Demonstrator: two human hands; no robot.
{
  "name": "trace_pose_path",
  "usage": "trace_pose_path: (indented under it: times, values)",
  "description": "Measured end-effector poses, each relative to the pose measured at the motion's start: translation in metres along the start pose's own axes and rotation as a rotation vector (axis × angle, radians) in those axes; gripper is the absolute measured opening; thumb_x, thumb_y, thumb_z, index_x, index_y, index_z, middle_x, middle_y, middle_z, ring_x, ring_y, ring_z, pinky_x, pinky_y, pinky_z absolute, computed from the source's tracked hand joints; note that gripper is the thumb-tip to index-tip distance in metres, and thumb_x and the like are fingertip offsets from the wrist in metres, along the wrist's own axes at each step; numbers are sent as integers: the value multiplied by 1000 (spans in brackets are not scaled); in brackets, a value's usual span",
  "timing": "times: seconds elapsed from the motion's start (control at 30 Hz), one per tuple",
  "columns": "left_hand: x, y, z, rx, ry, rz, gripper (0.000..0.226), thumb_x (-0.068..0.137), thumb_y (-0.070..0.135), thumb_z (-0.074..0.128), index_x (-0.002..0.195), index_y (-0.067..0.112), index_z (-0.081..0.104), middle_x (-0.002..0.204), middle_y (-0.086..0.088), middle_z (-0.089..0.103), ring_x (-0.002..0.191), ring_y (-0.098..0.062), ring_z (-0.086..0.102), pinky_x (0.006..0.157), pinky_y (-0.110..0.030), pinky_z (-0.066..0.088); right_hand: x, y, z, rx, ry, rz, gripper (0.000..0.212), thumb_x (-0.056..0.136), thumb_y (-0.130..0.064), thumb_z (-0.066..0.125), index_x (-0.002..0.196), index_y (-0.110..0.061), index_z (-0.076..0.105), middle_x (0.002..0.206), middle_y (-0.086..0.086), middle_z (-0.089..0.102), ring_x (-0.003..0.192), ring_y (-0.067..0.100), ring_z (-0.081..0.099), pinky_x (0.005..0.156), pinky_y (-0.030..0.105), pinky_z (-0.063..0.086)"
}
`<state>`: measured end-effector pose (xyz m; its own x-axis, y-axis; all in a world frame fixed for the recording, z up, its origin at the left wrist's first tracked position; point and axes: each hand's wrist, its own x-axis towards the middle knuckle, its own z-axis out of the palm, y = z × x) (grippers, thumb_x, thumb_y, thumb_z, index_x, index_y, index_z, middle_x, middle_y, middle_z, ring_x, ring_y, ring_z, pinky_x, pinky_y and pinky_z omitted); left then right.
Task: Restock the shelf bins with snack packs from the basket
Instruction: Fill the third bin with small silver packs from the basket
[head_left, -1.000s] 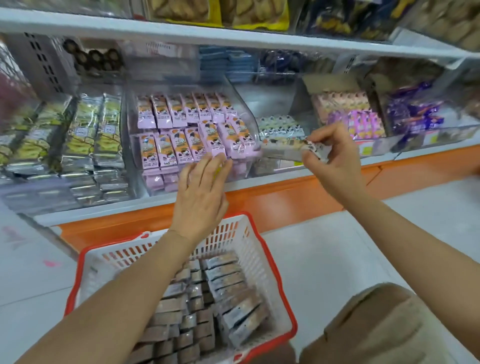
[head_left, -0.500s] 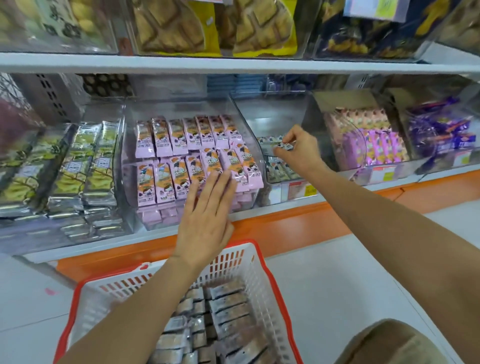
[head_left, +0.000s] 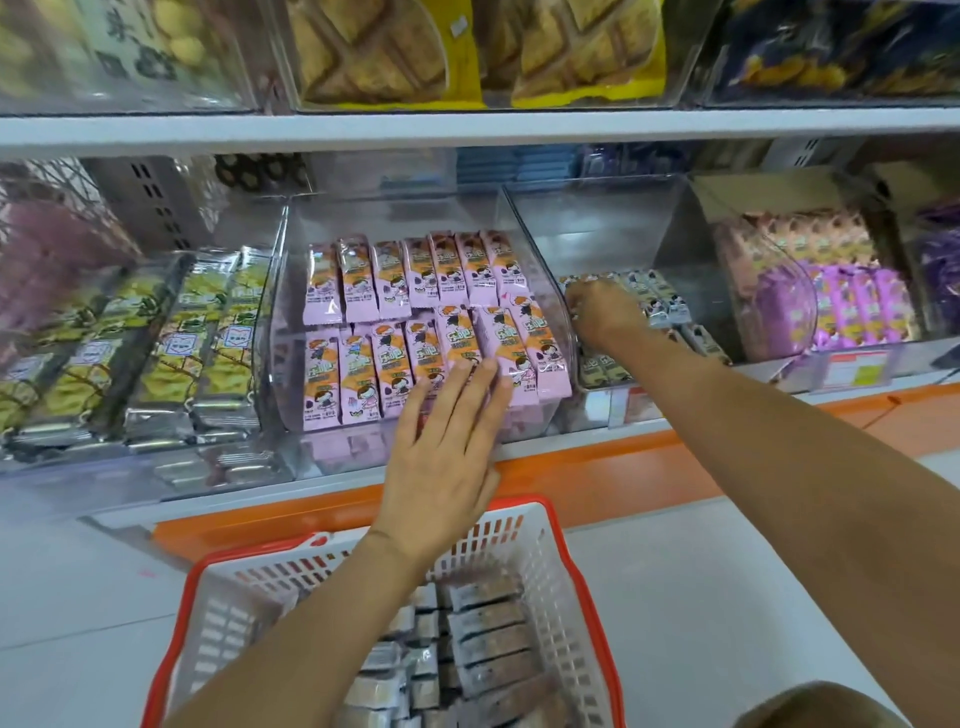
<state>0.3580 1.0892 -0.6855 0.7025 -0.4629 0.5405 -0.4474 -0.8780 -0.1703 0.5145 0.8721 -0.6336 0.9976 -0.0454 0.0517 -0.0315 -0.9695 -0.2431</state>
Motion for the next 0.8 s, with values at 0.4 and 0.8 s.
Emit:
trace_pose_path:
  times: [0.4, 0.8]
  values:
    - [-2, 2, -5, 55, -111, -18, 74, 86, 27, 38, 155, 7, 22, 163, -13, 19, 151, -30, 14, 121, -52, 12, -30, 8, -21, 250, 139, -103, 26, 88, -14, 65, 113, -12, 70, 100, 11, 67, 90, 24, 63, 82, 32, 50]
    - [-65, 4, -11, -85, -149, 47, 59, 82, 24, 44, 138, 6, 50, 136, -13, 49, 129, -31, 40, 111, -47, 25, -184, -42, -33, 731, 215, -383, 14, 89, -6, 61, 91, -21, 62, 76, -6, 60, 65, 4, 53, 60, 17, 44]
